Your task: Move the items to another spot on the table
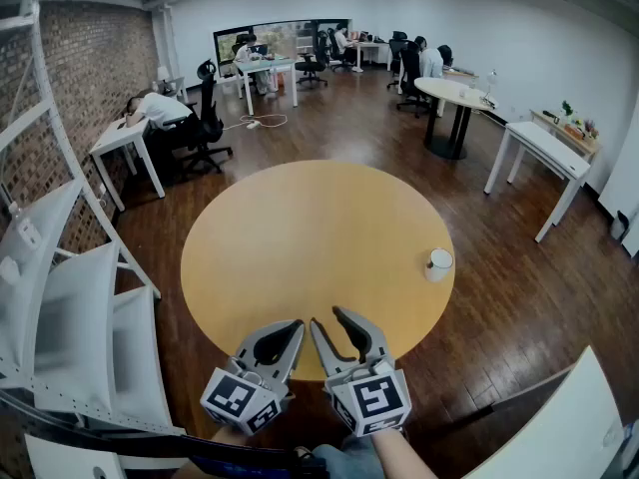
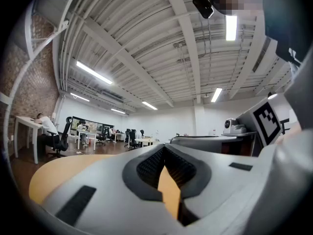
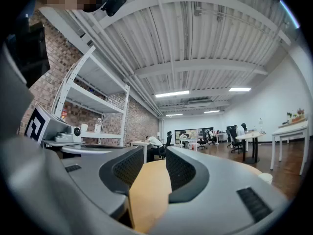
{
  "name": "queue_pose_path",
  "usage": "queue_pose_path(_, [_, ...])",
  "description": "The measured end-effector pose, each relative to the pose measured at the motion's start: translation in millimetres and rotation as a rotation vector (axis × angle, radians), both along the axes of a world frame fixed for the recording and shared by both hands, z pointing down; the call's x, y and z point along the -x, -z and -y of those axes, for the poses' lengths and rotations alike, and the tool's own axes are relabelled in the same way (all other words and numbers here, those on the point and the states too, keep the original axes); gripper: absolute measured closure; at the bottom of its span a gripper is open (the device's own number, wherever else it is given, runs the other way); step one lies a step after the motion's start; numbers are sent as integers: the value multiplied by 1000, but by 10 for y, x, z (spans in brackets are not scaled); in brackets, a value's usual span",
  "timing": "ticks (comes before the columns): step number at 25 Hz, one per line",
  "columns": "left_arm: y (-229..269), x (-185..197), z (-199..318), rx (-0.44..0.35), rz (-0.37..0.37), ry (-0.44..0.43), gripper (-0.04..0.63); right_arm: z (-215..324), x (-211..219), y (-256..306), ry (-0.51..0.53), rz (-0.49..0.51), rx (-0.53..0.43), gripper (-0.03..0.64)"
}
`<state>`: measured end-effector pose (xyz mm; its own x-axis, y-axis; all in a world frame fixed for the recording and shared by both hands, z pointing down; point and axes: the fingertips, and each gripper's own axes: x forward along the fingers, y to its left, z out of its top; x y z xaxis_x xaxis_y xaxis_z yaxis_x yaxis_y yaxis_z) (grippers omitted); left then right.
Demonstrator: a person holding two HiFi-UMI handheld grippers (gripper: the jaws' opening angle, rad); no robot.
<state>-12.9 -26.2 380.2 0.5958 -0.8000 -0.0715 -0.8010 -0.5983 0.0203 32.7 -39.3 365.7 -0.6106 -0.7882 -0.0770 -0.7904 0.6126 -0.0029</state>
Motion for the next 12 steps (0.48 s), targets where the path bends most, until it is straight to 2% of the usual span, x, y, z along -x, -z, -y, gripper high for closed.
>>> queue_pose_path(5, [-14,-288,81,-6,18,-33,591,73,-190,-63,-14,-19,43,459])
queue_pose_path(12, [-38,-883,454,8,27,-83,591,464,-920,-65,-128,-17,16,439])
